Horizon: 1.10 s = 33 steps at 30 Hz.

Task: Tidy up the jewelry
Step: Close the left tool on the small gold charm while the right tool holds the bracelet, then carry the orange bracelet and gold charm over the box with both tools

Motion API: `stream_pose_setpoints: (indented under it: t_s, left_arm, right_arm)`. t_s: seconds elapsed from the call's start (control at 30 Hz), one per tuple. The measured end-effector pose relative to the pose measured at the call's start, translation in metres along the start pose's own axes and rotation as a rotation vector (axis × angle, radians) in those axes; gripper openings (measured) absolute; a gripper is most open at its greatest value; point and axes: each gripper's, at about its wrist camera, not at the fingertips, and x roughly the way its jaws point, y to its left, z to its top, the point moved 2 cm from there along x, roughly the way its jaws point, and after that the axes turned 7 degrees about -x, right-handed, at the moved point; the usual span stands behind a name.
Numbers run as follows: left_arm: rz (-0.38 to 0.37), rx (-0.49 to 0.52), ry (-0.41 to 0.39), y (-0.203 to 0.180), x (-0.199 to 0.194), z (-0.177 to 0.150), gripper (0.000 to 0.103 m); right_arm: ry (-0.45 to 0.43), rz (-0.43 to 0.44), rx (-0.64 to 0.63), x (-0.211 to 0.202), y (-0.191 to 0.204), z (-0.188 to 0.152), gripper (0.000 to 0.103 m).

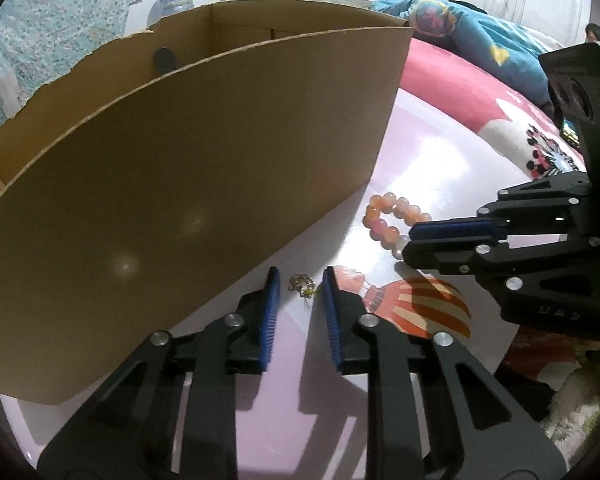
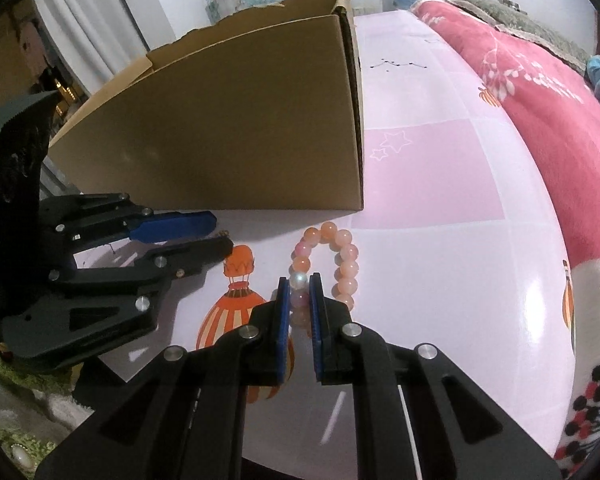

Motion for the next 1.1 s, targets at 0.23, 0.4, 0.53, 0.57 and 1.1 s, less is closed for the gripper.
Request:
stream_pose_setpoints:
  t_s: [0.23, 0.4, 0.53, 0.57, 1.1]
  left_arm:
    - [0.028, -0.005, 0.010, 0.007, -0.001, 0.003, 0.002]
    - [0.034, -0.008, 0.005, 0.003, 0.001, 0.003, 0.001]
    - [0.023, -0.014, -0.004, 0.003, -0.003, 0.003, 0.001]
    - [0.023, -0.011, -0.009, 0.003, -0.005, 0.003, 0.001]
    - [0.015, -0.059, -0.135, 0.018, -0.074, 0.009, 0.001]
  right_arm:
    - [-0.018, 0.014, 0.012, -0.004, -0.001, -0.002, 0.010]
    - [-0.028, 0.023, 0.023, -0.003, -0.001, -0.001, 0.010]
    - [-0.032, 0.031, 0.035, -0.005, -0.004, -0.003, 0.010]
    - [-0.034, 0.031, 0.037, -0.006, -0.005, -0.003, 0.010]
    - [-0.196, 0.131, 0.167, -0.064, -0.032, 0.006, 0.010]
